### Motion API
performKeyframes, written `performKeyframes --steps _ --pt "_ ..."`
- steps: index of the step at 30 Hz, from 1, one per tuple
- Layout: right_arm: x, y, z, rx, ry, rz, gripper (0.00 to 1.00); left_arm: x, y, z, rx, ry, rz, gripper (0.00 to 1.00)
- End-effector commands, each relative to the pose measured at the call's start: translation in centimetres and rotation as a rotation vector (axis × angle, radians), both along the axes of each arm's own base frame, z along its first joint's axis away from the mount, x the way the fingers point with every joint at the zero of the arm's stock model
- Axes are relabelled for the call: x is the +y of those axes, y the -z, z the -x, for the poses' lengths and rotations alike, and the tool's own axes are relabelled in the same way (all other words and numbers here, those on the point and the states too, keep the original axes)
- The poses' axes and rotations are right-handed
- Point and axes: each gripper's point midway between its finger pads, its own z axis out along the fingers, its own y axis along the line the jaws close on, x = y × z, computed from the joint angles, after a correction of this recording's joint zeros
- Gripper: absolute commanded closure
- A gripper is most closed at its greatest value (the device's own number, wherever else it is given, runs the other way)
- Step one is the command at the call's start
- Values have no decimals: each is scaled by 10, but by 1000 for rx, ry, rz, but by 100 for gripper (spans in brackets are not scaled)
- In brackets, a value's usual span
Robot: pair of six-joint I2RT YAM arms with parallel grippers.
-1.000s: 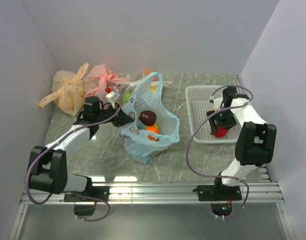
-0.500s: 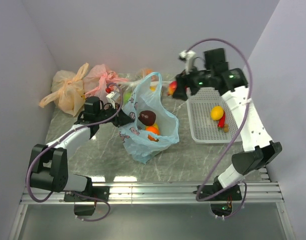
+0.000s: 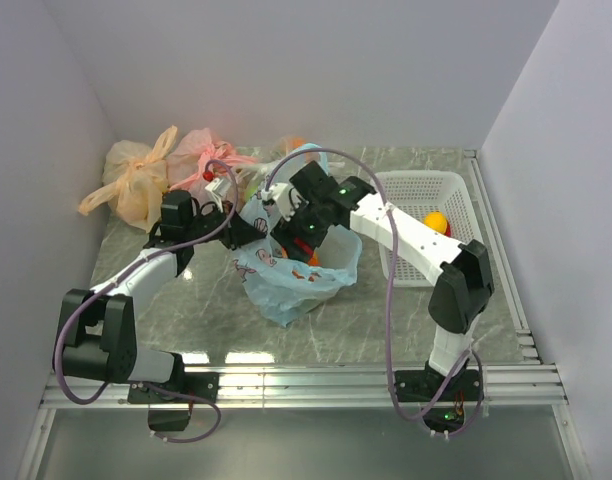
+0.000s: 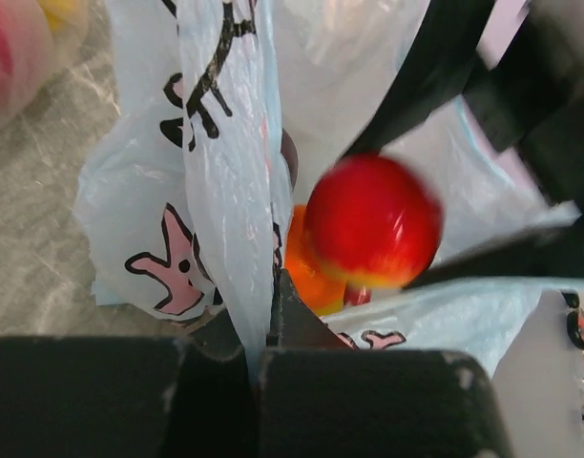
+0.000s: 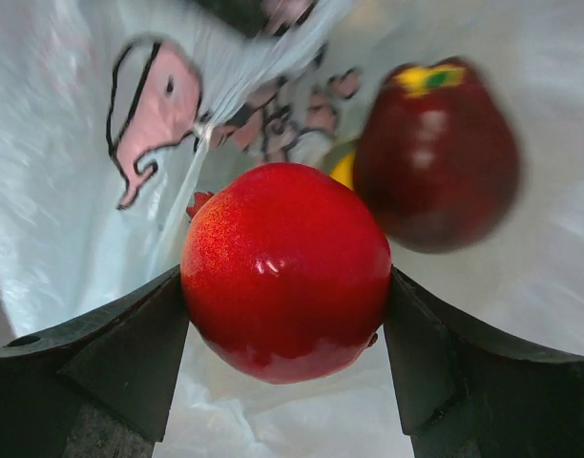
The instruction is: Place the fake fruits into the plastic bag and tie a complex knot
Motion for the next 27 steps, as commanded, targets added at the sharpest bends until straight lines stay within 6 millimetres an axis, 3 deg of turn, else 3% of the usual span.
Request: performKeyframes --steps 1,3,7,8,10,14,16,17,19,20,23,25,26,27 --pt "10 -7 11 -30 -47 -3 31 2 -27 -3 -83 19 53 100" --pt "18 -21 29 13 -105 -73 3 1 -27 -3 -82 19 57 100" --pt "16 -73 35 -57 -114 -202 1 2 -24 -3 -79 17 48 99" --pt "9 -92 30 -99 -96 -241 1 3 -23 -3 -77 15 47 99" --pt "1 -110 25 -130 -73 -276 1 3 -20 -3 -75 18 43 99" --pt "-34 -137 9 -170 11 -321 0 3 -17 -3 -72 17 41 99" --pt "-64 -142 -12 -188 114 -322 0 3 -17 -3 -73 17 39 99" --pt "-78 -142 -22 -199 168 -319 0 3 -17 -4 -73 15 38 100" --pt "-128 -130 -53 -246 348 -240 0 3 -18 -4 -85 17 32 99" --pt "-144 -122 -65 -258 413 -214 0 4 -17 -4 -81 16 29 99" --pt "-216 -81 -92 -214 651 -67 2 4 -16 -4 -83 14 22 99" --pt "-251 -52 -100 -161 756 3 1 5 -14 -5 -81 9 17 99" --pt "-281 -42 -108 -160 846 40 1 5 -13 -5 -79 8 13 99" --pt "-295 -29 -109 -142 883 71 0 6 -11 -6 -76 2 8 99"
